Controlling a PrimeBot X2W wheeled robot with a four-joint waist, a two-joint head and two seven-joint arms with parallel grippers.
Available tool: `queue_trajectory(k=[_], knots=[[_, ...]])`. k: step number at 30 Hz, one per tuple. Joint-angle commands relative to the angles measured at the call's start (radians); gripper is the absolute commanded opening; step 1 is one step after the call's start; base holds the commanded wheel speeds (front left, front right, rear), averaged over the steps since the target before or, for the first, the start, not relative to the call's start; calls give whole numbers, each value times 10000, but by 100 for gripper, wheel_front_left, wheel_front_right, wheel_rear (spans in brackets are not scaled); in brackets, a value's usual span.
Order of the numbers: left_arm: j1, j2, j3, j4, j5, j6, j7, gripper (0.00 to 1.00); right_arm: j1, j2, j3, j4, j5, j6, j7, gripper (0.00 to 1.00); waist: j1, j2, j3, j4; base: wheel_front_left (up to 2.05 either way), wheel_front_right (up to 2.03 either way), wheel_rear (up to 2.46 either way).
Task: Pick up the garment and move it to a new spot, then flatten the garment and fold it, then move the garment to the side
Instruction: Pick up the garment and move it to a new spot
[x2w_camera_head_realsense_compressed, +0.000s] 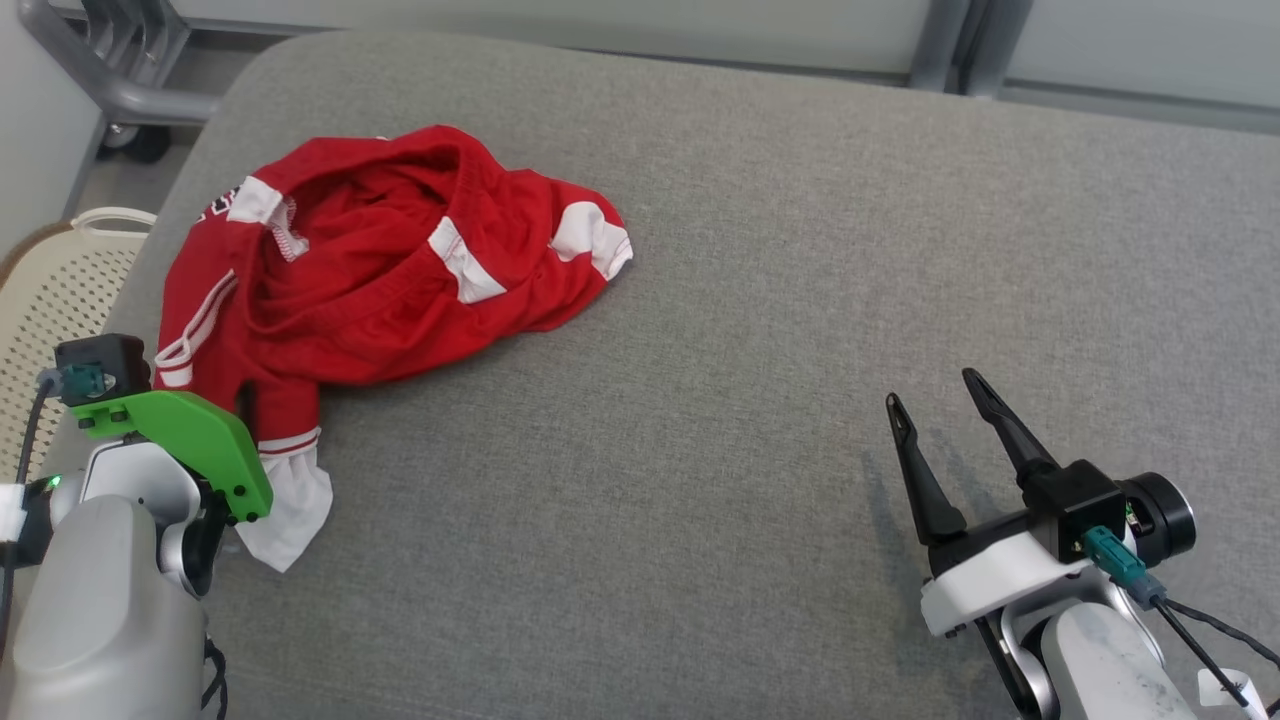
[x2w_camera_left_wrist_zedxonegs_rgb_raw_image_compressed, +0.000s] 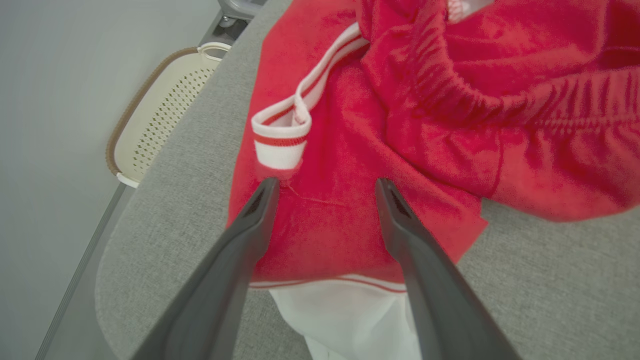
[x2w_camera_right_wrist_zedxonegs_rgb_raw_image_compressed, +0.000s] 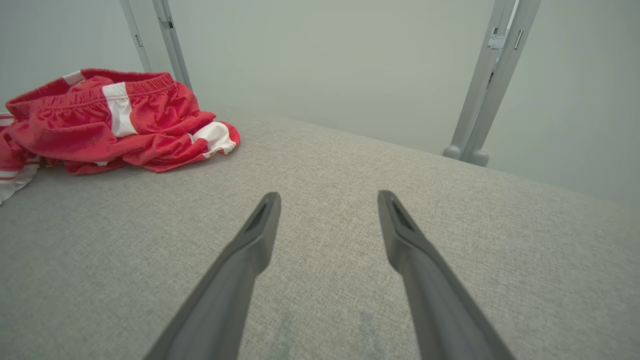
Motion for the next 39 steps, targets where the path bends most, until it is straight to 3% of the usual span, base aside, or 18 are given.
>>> queue_trajectory(k=[1, 6, 7, 9, 14, 22, 29, 39], knots=[[-375, 130, -27, 472, 34, 129, 207, 100, -191, -65, 50, -1, 29, 2, -31, 100, 0, 119, 836, -429, 0, 0, 0], [-888, 464, -162, 1668, 300, 380, 287, 100, -302, -68, 142, 73, 126, 1, -31, 100, 0, 119, 998, -683, 0, 0, 0], [-904, 493, -204, 1919, 299, 427, 301, 46, -292, -58, 125, 86, 154, 1, -31, 100, 0, 119, 972, -724, 0, 0, 0], [-978, 631, -281, 2279, 430, 514, 145, 0, -231, -30, 110, 117, 191, 2, -31, 100, 0, 119, 886, -800, 0, 0, 0], [-1009, 764, -435, 2904, 547, 451, -129, 0, -121, 1, 34, 145, 247, 2, -31, 100, 0, 119, 656, -842, 0, 0, 0], [-1552, 1318, -774, 3176, 964, 795, -731, 0, 300, 61, -151, 195, 313, 2, -31, 100, 0, 119, -6, -540, 0, 0, 0], [-2188, 2119, -830, 2691, 1229, 1170, -1211, 0, 526, 178, 26, 291, 408, 1, -31, 100, 0, 119, -385, -422, 0, 0, 0], [-2681, 2641, -374, 913, 768, 1430, -1799, 0, 812, 289, 40, 362, 535, 2, -31, 100, 0, 119, -794, -589, 0, 0, 0]])
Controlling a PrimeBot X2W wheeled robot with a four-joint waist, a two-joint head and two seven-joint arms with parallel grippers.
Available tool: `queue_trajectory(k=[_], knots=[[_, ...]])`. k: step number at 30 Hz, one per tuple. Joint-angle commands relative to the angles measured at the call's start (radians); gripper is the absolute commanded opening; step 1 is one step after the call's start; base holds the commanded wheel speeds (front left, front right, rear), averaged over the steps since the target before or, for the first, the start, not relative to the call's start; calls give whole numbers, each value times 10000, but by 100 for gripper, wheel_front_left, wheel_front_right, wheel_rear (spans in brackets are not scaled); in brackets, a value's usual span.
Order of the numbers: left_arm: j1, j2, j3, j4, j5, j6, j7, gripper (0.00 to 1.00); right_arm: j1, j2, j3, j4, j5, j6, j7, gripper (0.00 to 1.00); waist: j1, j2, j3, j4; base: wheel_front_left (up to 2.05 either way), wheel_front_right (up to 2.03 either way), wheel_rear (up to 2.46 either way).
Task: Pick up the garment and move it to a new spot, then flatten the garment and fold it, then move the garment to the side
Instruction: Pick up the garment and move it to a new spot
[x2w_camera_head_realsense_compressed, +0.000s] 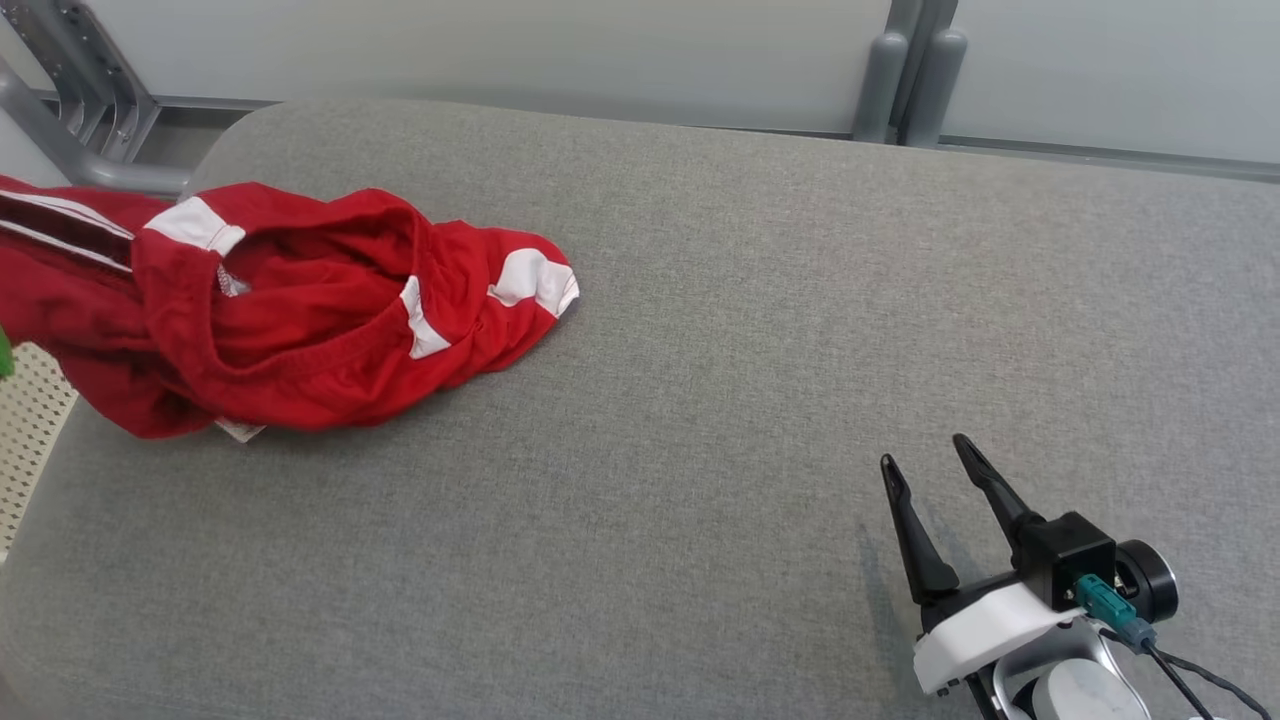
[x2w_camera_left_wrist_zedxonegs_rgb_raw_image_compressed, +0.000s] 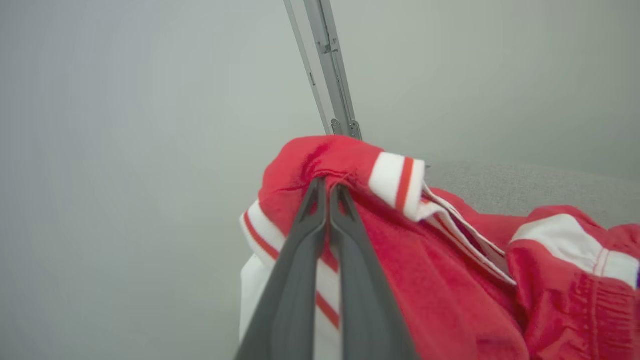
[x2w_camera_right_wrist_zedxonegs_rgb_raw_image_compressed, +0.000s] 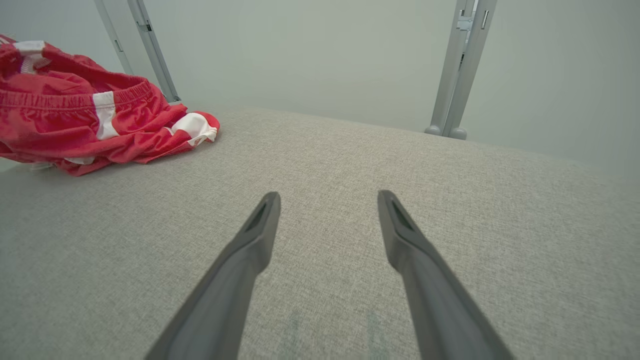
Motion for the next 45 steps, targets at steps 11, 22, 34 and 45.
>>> queue_trajectory(k=[11, 22, 34, 45], knots=[[-756, 209, -315, -2700, 105, 73, 444, 0, 32, 107, 45, 8, 191, 4, -31, 100, 0, 119, -74, -684, 0, 0, 0], [-860, 139, -828, -5245, 125, -133, 1360, 0, 44, 162, 6, 24, 292, 4, -31, 100, 0, 119, -119, -1573, 0, 0, 0], [299, -1406, -2669, -8002, 221, -125, 2391, 0, -66, 164, 127, -64, 817, 3, -31, 100, 0, 119, 49, -2929, 0, 0, 0], [626, -3132, -4779, -7771, 375, -359, 2573, 0, -198, 166, 178, -142, 1253, 4, -31, 100, 0, 119, 410, -4439, 0, 0, 0]])
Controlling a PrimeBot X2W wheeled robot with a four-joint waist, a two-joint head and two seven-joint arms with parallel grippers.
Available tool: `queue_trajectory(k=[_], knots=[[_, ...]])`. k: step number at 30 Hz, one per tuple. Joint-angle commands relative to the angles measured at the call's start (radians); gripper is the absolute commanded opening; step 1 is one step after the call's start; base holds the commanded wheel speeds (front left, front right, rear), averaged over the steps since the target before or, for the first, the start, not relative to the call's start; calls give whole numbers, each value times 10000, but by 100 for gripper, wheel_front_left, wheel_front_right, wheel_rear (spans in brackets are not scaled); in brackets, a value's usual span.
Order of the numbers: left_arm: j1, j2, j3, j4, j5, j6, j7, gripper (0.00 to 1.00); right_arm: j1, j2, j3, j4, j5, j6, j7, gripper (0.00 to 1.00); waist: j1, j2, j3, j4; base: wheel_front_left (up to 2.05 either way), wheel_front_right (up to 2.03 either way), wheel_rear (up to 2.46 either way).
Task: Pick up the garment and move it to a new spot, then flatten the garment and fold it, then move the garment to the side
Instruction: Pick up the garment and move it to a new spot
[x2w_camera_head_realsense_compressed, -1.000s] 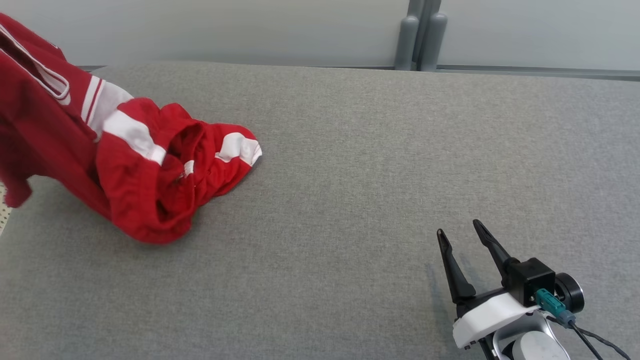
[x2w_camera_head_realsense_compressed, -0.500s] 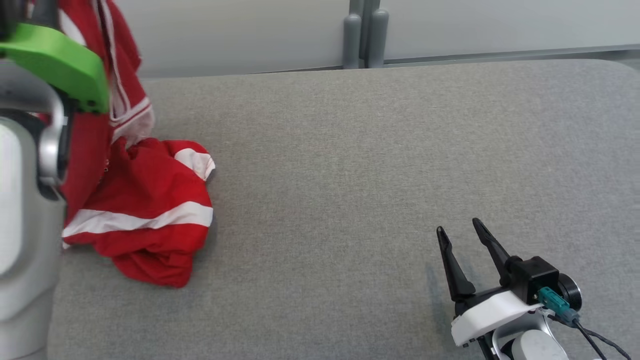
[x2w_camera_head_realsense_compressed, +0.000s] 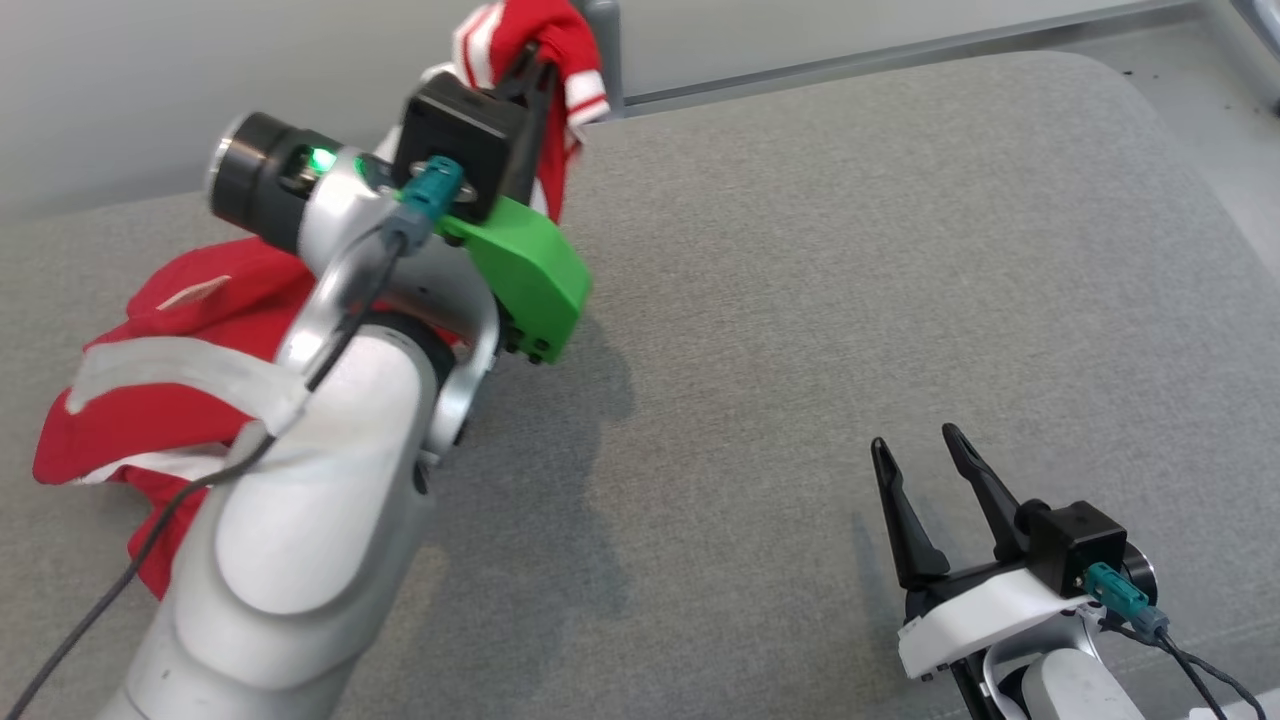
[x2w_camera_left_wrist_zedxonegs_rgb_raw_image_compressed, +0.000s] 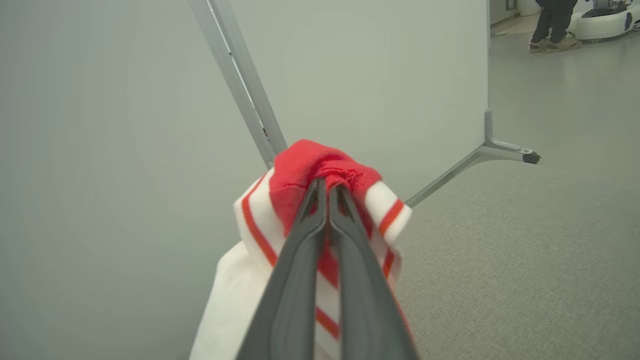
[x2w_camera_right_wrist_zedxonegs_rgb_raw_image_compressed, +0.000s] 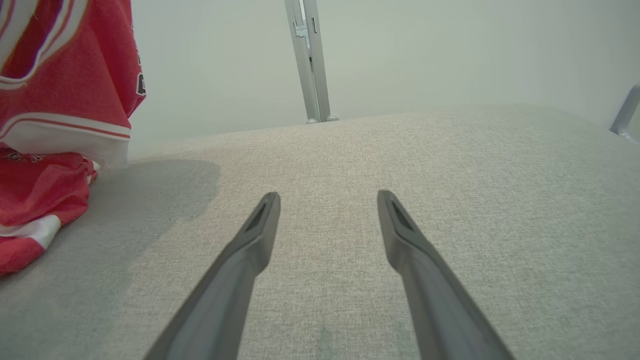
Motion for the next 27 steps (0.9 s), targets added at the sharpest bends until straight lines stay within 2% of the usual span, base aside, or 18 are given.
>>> queue_trajectory(k=[1, 11, 21, 23, 27], knots=[[153, -254, -250, 129, 17, -65, -83, 0, -101, -11, 0, -47, 132, 4, -31, 100, 0, 119, 251, -764, 0, 0, 0], [723, -1107, -1860, 996, -194, -228, -345, 0, -139, -10, 76, -71, 400, 4, -31, 100, 0, 119, 374, -1919, 0, 0, 0], [1130, -1269, -3045, 1615, -563, -137, -1077, 0, -79, -7, -55, -137, 257, 4, -31, 100, 0, 119, 470, -2322, 0, 0, 0], [1227, -1276, -3235, 1875, -658, -70, -1319, 3, -95, -8, -44, -136, 244, 4, -31, 100, 0, 119, 500, -2336, 0, 0, 0], [1419, -1285, -3635, 2570, -879, -232, -1568, 11, -92, -8, -43, -160, 234, 4, -31, 100, 0, 119, 547, -2269, 0, 0, 0]])
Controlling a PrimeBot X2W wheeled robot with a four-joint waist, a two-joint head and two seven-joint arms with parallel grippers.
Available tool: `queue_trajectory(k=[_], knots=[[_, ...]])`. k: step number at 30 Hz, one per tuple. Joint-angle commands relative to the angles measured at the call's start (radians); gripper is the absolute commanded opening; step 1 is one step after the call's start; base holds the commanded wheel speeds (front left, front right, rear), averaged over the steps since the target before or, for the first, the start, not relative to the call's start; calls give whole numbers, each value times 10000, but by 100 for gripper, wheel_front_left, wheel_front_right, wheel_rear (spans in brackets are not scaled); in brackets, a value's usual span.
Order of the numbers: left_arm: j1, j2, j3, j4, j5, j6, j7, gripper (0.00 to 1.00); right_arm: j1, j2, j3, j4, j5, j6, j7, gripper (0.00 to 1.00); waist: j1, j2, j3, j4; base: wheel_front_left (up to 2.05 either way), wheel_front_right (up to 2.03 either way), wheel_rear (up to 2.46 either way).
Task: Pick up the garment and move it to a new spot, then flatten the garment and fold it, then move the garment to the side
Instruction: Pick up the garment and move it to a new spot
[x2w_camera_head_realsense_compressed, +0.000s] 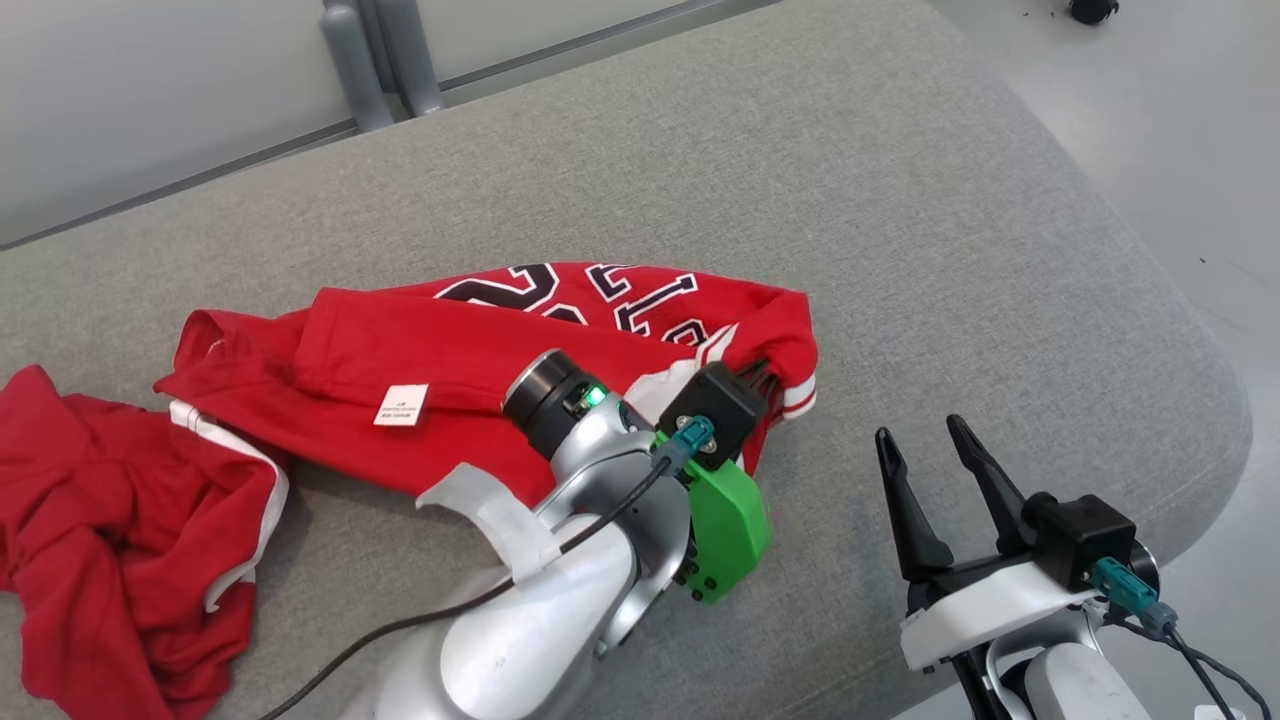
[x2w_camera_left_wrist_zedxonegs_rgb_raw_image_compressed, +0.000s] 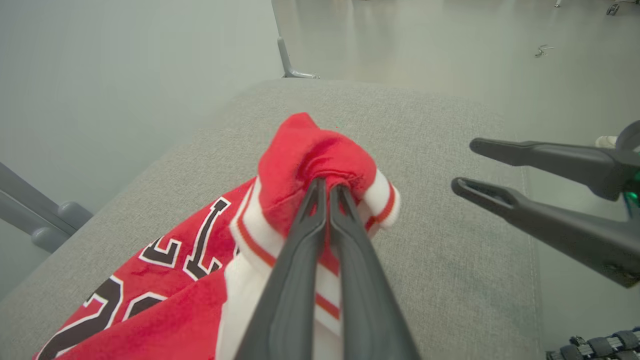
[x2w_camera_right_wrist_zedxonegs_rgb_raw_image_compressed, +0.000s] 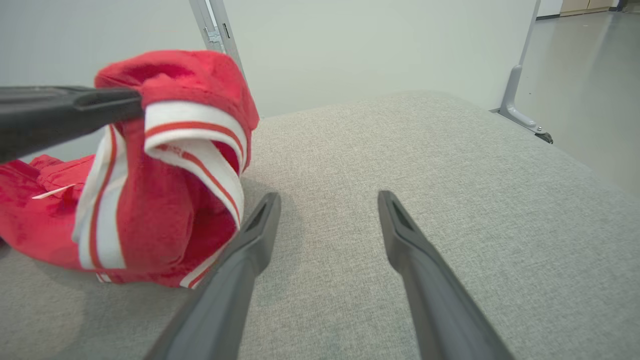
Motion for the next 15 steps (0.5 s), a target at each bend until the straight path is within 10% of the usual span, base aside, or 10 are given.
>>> queue_trajectory(k=[1, 5, 7, 9, 15], knots=[[151, 15, -44, 167, -135, -47, -121, 10, -13, -6, -9, -28, -50, 4, -31, 100, 0, 119, 25, 64, 0, 0, 0], [367, 10, -186, 754, -382, -93, -551, 20, -53, -9, -34, 18, -122, 4, -31, 100, 0, 119, 25, 224, 0, 0, 0], [426, 15, -172, 1041, -472, -53, -767, 48, -93, -6, -3, 38, -173, 4, -31, 100, 0, 119, 22, 284, 0, 0, 0], [517, 13, -165, 1271, -632, -80, -890, 100, -132, -9, -49, 34, -191, 4, -31, 100, 0, 119, 10, 358, 0, 0, 0], [1039, 30, 136, 1024, -1668, -333, -1009, 100, -86, -11, -161, -32, -339, 4, -31, 100, 0, 119, -74, 569, 0, 0, 0]])
